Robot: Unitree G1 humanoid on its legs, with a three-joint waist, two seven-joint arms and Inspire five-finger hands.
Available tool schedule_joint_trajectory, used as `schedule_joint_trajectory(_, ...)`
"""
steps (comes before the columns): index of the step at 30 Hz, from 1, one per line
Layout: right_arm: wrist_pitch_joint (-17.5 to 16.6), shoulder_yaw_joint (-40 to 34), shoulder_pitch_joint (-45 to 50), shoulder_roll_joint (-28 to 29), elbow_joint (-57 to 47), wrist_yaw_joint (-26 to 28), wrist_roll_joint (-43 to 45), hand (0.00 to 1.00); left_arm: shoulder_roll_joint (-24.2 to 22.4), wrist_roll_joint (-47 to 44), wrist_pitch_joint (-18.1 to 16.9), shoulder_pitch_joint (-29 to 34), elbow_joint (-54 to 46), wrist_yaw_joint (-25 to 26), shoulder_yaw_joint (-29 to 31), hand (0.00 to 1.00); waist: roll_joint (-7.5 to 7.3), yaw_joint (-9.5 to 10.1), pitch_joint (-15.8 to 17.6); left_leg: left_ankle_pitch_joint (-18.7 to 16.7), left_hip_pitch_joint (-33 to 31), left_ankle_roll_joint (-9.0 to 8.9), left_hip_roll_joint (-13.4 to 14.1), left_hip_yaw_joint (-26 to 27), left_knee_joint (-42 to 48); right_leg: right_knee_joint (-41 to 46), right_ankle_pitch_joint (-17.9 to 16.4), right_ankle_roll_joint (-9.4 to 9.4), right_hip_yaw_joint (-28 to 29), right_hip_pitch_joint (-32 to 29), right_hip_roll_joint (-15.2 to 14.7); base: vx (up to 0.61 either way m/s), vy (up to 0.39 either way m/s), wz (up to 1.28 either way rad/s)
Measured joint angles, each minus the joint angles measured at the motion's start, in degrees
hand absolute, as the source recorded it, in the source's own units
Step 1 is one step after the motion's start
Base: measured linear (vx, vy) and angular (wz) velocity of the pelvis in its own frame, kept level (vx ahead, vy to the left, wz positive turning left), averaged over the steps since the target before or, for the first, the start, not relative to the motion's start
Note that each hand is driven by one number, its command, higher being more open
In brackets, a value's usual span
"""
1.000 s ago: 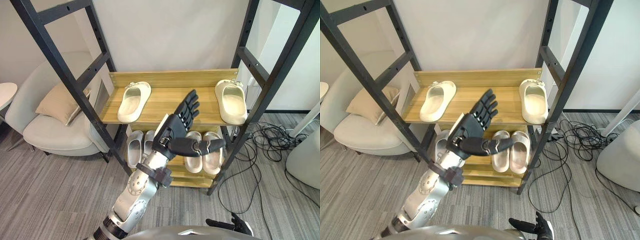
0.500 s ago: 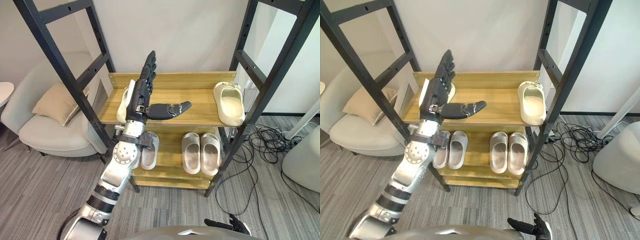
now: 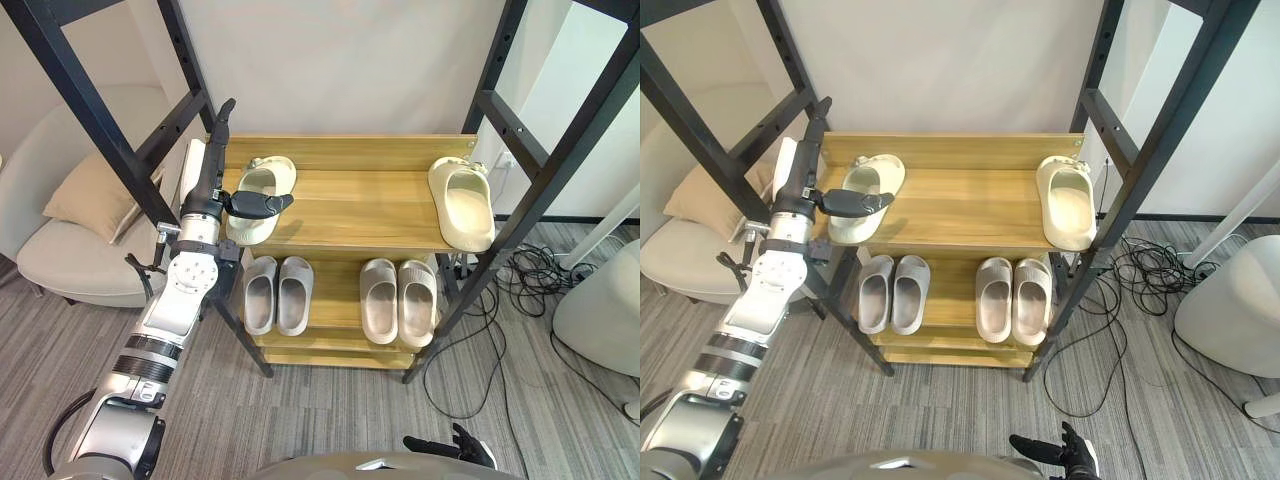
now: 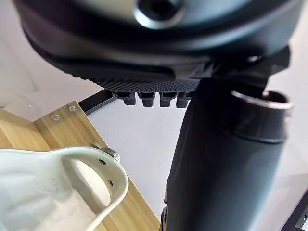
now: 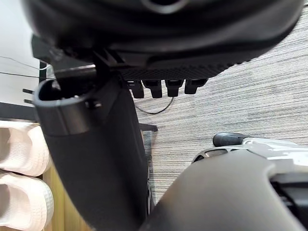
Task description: Organize the slippers on the shoe rack
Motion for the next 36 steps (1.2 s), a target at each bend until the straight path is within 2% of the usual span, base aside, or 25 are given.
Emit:
schedule_joint_trajectory(7,0.00,-0.73,0.23,0.40,-0.01,-0.01,-0.02,1.00,0.29,2.64,1.42,-0.93,2.84,0.31,3.30,1.00,-0.09,-0.18,0.85,0.01,0.01,-0.08,0.45,0.46,-0.76,-1.14,0.88,-0.16,0.51,-0.26,0.57,-0.02,0.011,-0.05)
schedule_joint_trajectory(11,-0.05,-1.04,0.14,0.64,-0.04,-0.08,-0.64,1.00,0.85,8.05,2.94,-1.26,2.86,1.87,5.59,1.00,-0.34,-0.21,1.03,0.03,0.03,-0.15,0.44,0.47,-0.99,-0.99,0.80,-0.16,0.49,-0.35,0.60,0.06,0.017,0.00)
schedule_joint_trajectory(18,-0.45,-1.03,0.09,0.75,-0.09,-0.17,-0.64,1.00,0.92,16.85,5.00,-1.29,2.88,3.03,5.57,1.00,-0.47,-0.39,1.23,0.04,0.03,-0.14,0.33,0.57,-0.91,-1.02,0.81,-0.17,0.73,-0.43,0.51,0.01,0.022,-0.01)
schedule_joint_trajectory(24,-0.54,-0.98,0.11,0.85,-0.26,-0.29,-0.64,1.00,0.64,20.27,6.46,-1.29,3.11,5.75,6.22,1.00,-0.68,-0.40,1.42,-0.07,-0.07,-0.25,0.68,1.73,-1.18,-1.18,1.04,-0.23,1.99,-1.31,0.79,-0.01,0.022,-0.11)
schedule_joint_trajectory(32,-0.65,-0.95,0.11,1.17,-1.01,-0.58,-0.65,1.00,-0.55,22.27,8.59,-1.65,3.39,8.17,8.62,1.00,-1.05,-1.40,1.73,-0.06,-0.10,-0.23,0.51,2.66,-1.74,-1.01,1.16,-0.10,2.95,-2.11,0.67,0.03,0.026,-0.06)
schedule_joint_trajectory(33,-0.72,-0.94,0.11,1.24,-1.02,-0.59,-0.65,1.00,-0.77,22.28,8.69,-1.96,3.66,8.47,8.63,0.00,-1.15,-1.40,1.81,-0.05,-0.10,-0.23,0.50,2.65,-1.72,-1.01,1.17,-0.10,2.95,-2.12,0.65,0.00,0.000,0.00)
schedule_joint_trajectory(36,-0.95,-0.94,0.13,1.29,-1.05,-0.65,-0.65,1.00,-2.18,22.27,8.75,-2.74,4.87,9.11,9.36,0.00,-1.21,-1.45,1.92,-0.10,-0.12,-0.14,0.49,2.67,-1.66,-1.12,1.25,-0.10,2.99,-2.17,0.63,0.00,0.000,0.00)
